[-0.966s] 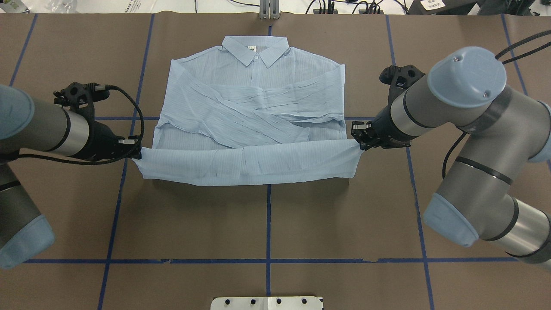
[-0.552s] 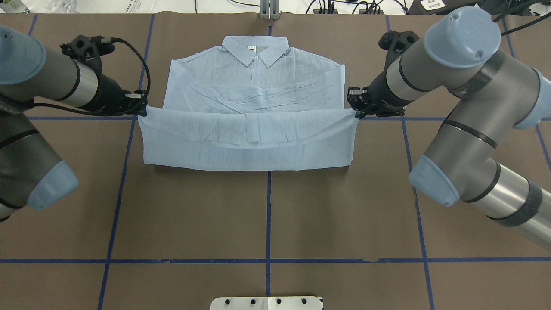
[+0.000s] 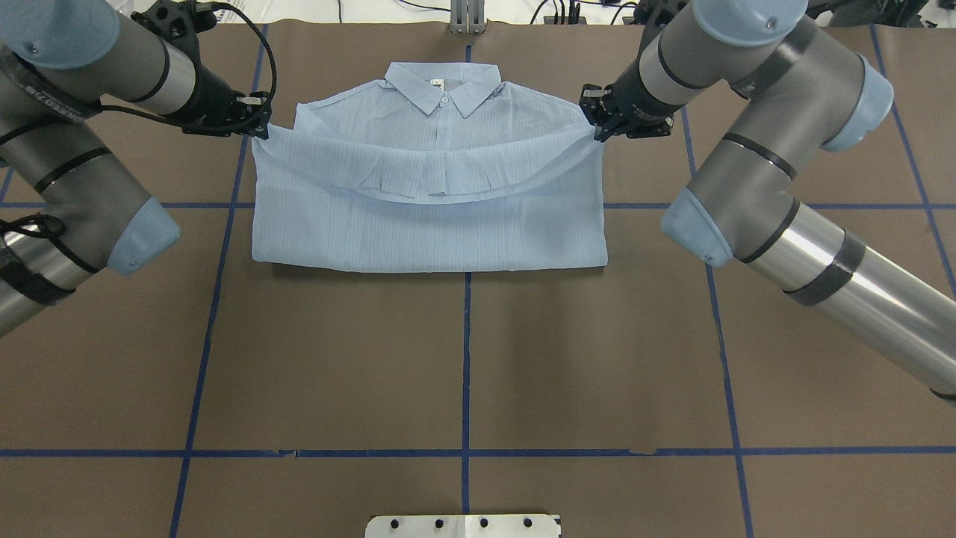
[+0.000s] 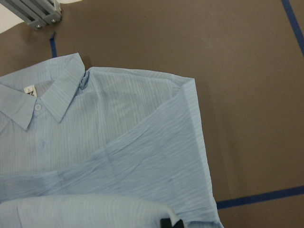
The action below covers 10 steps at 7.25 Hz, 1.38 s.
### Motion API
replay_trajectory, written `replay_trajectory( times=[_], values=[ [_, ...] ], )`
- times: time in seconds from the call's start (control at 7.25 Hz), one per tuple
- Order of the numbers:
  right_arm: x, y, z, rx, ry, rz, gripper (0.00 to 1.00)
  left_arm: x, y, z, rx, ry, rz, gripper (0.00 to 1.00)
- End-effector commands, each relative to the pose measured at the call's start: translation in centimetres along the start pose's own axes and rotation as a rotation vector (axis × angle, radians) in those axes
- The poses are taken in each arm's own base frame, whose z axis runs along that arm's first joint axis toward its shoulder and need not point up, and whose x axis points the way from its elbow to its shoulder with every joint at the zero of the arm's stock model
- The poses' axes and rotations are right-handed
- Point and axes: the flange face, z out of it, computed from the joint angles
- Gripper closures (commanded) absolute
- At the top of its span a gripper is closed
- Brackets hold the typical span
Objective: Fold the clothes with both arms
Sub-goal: 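Lift the hem with both grippers and fold it toward the collar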
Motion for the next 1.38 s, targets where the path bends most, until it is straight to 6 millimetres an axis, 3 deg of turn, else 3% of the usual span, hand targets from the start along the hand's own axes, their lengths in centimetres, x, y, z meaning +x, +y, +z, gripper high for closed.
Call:
replay_trajectory(
  times=[0.0, 0.14, 0.28, 0.55, 0.83, 1.24],
  values=[
    [-2.6, -4.4, 0.7, 0.022, 0.015, 0.026, 1.0, -0.9, -4.0, 2.5, 0.03, 0.011, -0.01, 1.0],
    [-3.8, -6.1, 1.1, 0.028, 0.023, 0.038, 1.0, -1.5, -4.7, 4.1, 0.035, 0.014, -0.01, 1.0],
    [-3.6, -7.8, 2.6, 0.039, 0.012, 0.038, 1.0, -2.2, -6.2, 4.9, 0.048, 0.016, -0.015, 1.0],
    [-1.5, -9.5, 5.4, 0.045, 0.016, 0.044, 1.0, -1.7, -7.6, 5.9, 0.056, 0.02, -0.015, 1.0],
    [-1.4, -10.3, 6.0, 0.046, 0.029, 0.032, 1.0, 0.6, -9.1, 6.5, 0.057, 0.023, -0.015, 1.0],
    [-1.9, -10.5, 6.3, 0.041, 0.034, 0.034, 1.0, -1.5, -10.2, 9.7, 0.07, 0.033, -0.006, 1.0]
  ],
)
